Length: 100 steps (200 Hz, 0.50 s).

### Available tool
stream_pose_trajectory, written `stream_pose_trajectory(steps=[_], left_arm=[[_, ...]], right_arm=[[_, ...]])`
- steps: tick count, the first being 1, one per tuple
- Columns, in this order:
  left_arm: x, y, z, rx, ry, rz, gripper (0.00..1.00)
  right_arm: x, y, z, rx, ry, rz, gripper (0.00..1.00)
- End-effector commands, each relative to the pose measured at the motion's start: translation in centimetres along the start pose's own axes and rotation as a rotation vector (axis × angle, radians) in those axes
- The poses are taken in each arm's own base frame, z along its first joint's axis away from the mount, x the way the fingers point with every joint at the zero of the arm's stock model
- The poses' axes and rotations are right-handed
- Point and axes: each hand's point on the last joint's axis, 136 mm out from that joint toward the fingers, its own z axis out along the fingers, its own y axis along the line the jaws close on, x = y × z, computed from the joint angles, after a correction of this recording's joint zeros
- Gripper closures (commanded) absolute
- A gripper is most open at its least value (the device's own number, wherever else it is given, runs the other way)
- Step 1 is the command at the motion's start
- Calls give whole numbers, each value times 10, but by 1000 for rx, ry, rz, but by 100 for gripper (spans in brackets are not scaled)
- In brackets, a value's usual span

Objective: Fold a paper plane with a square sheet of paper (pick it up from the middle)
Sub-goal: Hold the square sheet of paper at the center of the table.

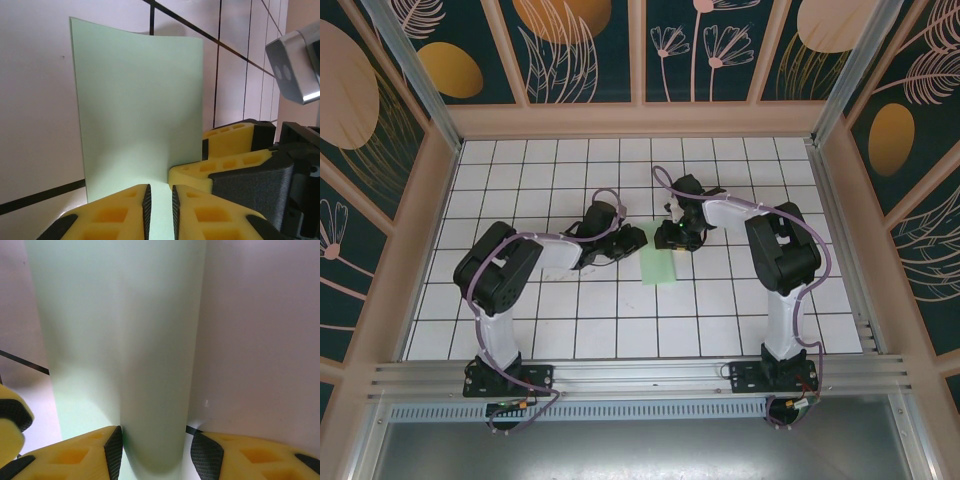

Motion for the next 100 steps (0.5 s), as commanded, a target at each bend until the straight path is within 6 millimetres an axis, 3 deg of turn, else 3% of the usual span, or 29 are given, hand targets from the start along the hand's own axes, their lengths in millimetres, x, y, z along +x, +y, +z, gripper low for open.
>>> stream_pose_trajectory(steps=[1,45,85,89,100], left_arm=[[1,-6,7,17,15,1,79],[5,8,13,-41,45,-14,86],[15,37,15,-151,74,-52,91],[8,29,17,-141,63,-44,92],[10,35,17,-168,67,-50,93]], right_arm=[[48,-107,77,346,138,28,48],[48,-107,77,347,140,27,48],[50,-107,77,348,142,28,48],[50,-106,78,347,142,27,48],[49,-107,77,348,140,28,48]])
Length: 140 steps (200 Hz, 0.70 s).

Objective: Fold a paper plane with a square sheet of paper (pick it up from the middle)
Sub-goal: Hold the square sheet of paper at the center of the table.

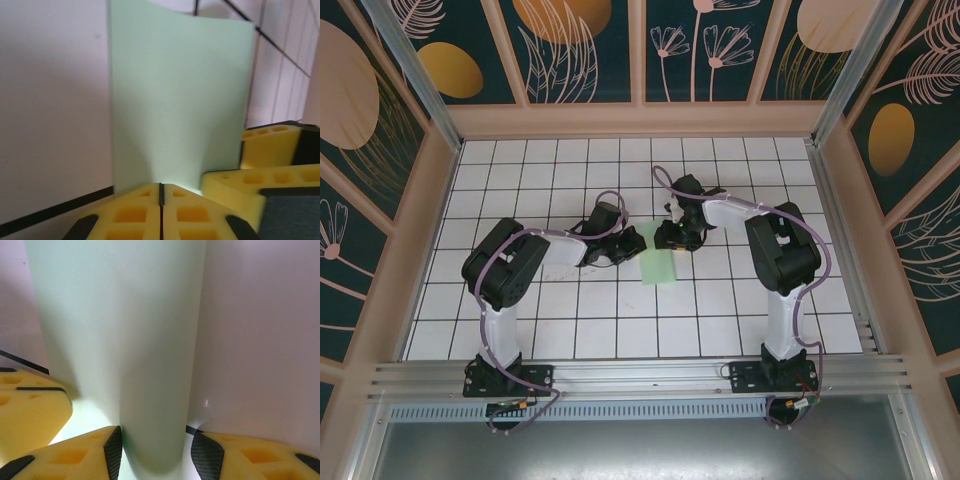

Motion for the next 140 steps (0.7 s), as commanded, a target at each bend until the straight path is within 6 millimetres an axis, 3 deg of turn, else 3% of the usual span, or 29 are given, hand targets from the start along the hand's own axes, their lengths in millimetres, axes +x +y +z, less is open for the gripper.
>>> stream_pose_trajectory(steps=[1,34,57,97,124,140], left_arm=[[2,14,6,-82,18,-10,94],[7,36,7,-170,32,-23,100],[14,51,4,-224,48,-23,100],[23,71,1,-292,66,-26,100],[24,80,1,-322,68,-23,100],[25,84,2,-337,69,-24,100]], right_arm=[[49,-107,77,348,140,28,48],[47,-102,73,337,127,25,48],[38,-94,57,326,81,18,48],[8,-62,2,232,-83,18,46],[-11,-29,-50,133,-234,7,40],[-18,-21,-79,125,-313,18,39]])
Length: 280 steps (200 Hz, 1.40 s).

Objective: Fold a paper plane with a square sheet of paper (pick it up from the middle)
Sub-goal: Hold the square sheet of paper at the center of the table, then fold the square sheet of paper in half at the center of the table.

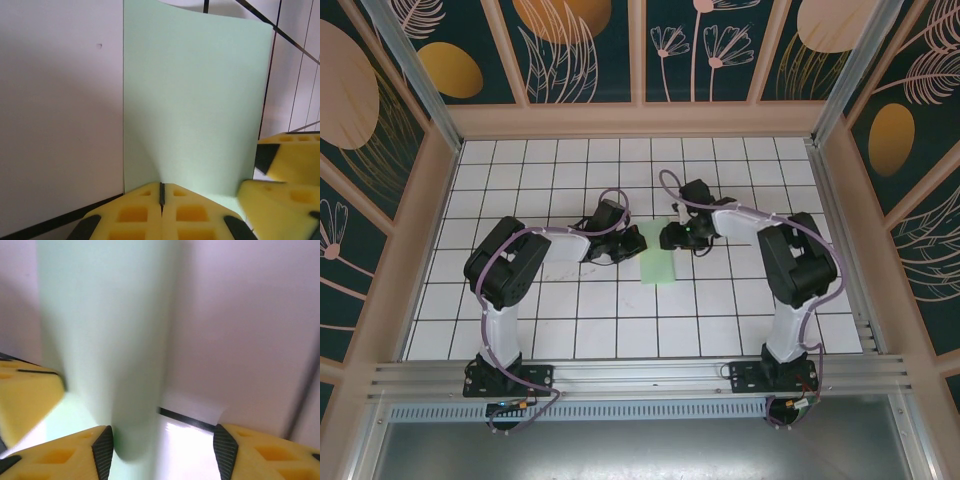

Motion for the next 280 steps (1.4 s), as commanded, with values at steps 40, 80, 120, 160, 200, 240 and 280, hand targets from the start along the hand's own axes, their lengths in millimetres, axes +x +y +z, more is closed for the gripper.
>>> stream_pose_trajectory(steps=[40,80,120,160,200,240,280], left_arm=[[41,97,5,-316,95,-68,100],[45,105,4,-339,100,-76,100],[49,111,4,-353,104,-92,100],[50,114,3,-364,103,-109,100],[52,116,3,-372,102,-129,100],[57,129,-1,-416,91,-168,100],[67,147,-7,-469,92,-192,100]], right_arm=[[-27,26,-59,-96,-172,44,55],[-31,61,-33,-234,-120,62,87],[-24,67,-1,-254,-43,84,100],[-20,67,20,-222,5,88,100],[-9,55,37,-170,44,98,100],[6,35,38,-156,69,99,100],[17,11,29,-172,60,114,100]])
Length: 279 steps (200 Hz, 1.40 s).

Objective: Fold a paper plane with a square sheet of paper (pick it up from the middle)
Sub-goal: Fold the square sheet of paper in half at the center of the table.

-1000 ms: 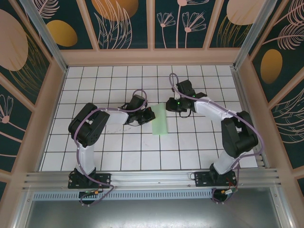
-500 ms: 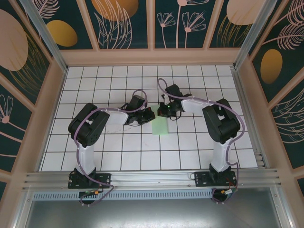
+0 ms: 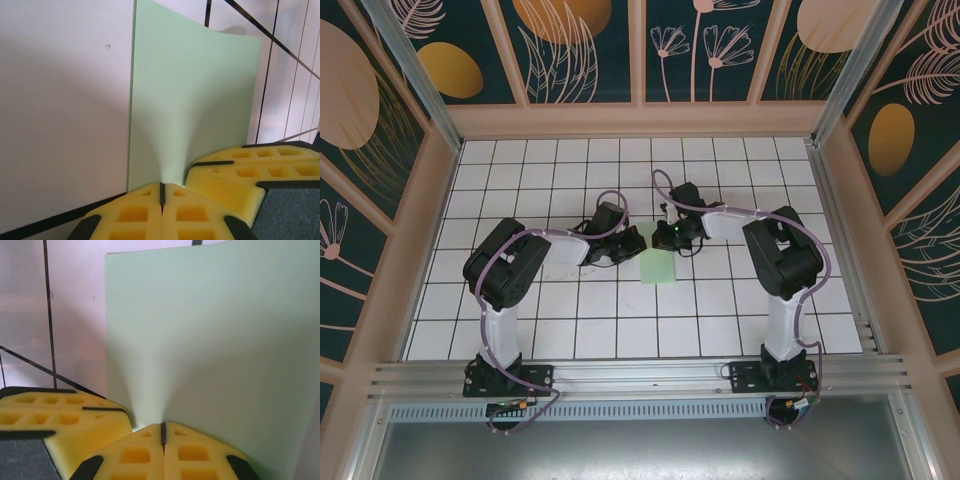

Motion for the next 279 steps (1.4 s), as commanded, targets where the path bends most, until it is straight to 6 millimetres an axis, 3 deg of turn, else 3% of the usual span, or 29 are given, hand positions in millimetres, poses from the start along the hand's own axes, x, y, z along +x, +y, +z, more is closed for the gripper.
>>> stream_pose_trajectory(steps=[1,31,58,92,112,154,181,207,231,247,259,279], left_arm=[[61,143,-9,-475,119,-156,100],[67,156,-13,-517,134,-144,100],[66,162,-17,-555,130,-116,100],[63,156,-13,-535,136,-102,100],[61,153,-11,-528,139,-88,100],[63,154,-12,-533,144,-83,100],[65,158,-14,-542,146,-87,100],[68,163,-15,-554,151,-95,100],[70,165,-16,-558,152,-93,100],[68,164,-15,-553,149,-92,100],[67,162,-14,-548,148,-89,100],[66,159,-14,-542,148,-86,100]], right_arm=[[18,-35,-12,50,30,37,100],[19,-52,-28,30,-3,60,100],[8,-61,-47,46,-63,80,100],[-13,-22,-68,-25,-156,-1,100],[-17,1,-60,-79,-155,-39,100],[-20,7,-26,-123,-103,-18,100],[-19,-8,-18,-104,-98,15,100],[-16,-38,-17,-55,-106,91,100],[-18,-71,-28,14,-163,195,100],[-28,-81,-41,54,-221,224,100],[-39,-73,-54,53,-267,192,100],[-49,-36,-67,-16,-296,73,100]])
